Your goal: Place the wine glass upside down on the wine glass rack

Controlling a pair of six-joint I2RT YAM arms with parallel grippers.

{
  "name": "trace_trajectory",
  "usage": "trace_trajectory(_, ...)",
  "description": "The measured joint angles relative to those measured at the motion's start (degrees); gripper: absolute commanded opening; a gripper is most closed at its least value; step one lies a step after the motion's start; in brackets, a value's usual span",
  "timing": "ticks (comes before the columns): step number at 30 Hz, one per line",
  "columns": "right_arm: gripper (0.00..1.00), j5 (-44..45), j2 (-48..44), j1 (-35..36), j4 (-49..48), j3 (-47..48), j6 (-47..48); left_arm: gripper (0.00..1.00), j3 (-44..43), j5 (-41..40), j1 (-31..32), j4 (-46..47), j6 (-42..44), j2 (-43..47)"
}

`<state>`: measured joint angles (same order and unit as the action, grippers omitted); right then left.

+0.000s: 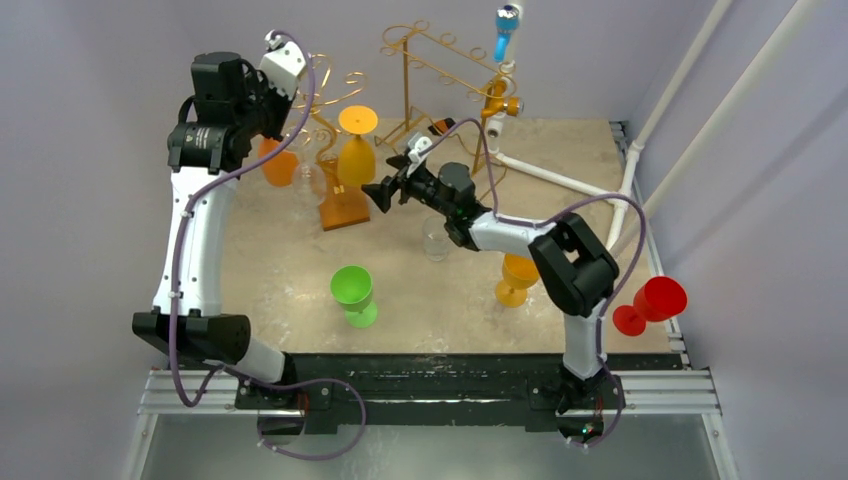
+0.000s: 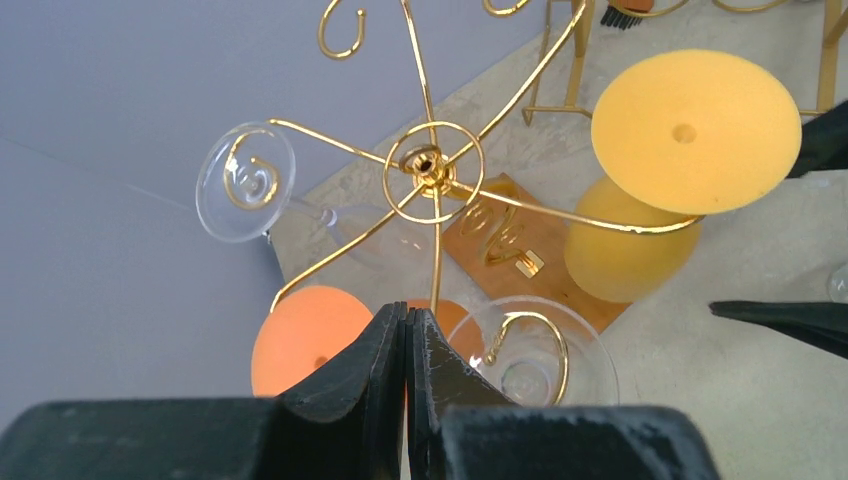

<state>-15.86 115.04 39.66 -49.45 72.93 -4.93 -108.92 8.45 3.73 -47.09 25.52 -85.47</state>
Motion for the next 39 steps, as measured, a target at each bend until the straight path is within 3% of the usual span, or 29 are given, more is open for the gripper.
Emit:
trace_trajectory(5,0.97,0.24,-11.74,0.00,8.26,-4.44,-0.68,0.06,-3.98,1.03,0.00,0.26,-2.51,-3.54)
trace_trajectory(9,0.96,0.83,-20.33,0.02,16.52,-4.94,-1.99,0.14,-5.31,2.95,0.00,0.24,-5.70,-5.66)
trace_trajectory(12,0.95,3.04,-25.73,0.02,26.60,-3.06,-2.08,0.18,-5.31,4.37,0.04,0.04,-8.66,-6.67)
trace_trajectory(15,0.89,6.08,-26.97,0.00,37.73,4.55,-1.68,0.22,-5.31,4.98,0.04,0.17,-11.02,-7.26)
trace_trajectory(23,0.82,10.86,-11.65,-1.25,60.92,46.86,-1.70,0.20,-7.87,4.87,0.04,0.28,-12.96,-9.05)
trace_trajectory(26,0.81,11.54,-5.05,-2.05,66.14,57.57,-2.21,0.20,-8.52,4.83,0.04,0.31,-12.94,-9.49)
trace_trajectory(32,0.81,9.46,2.99,-4.57,69.42,60.41,-5.84,0.23,-8.63,4.87,0.11,0.31,-12.96,-10.84)
trace_trajectory(39,0.81,5.68,6.16,-5.57,67.21,57.27,-10.16,0.38,-9.38,4.96,0.39,0.57,-13.05,-11.82)
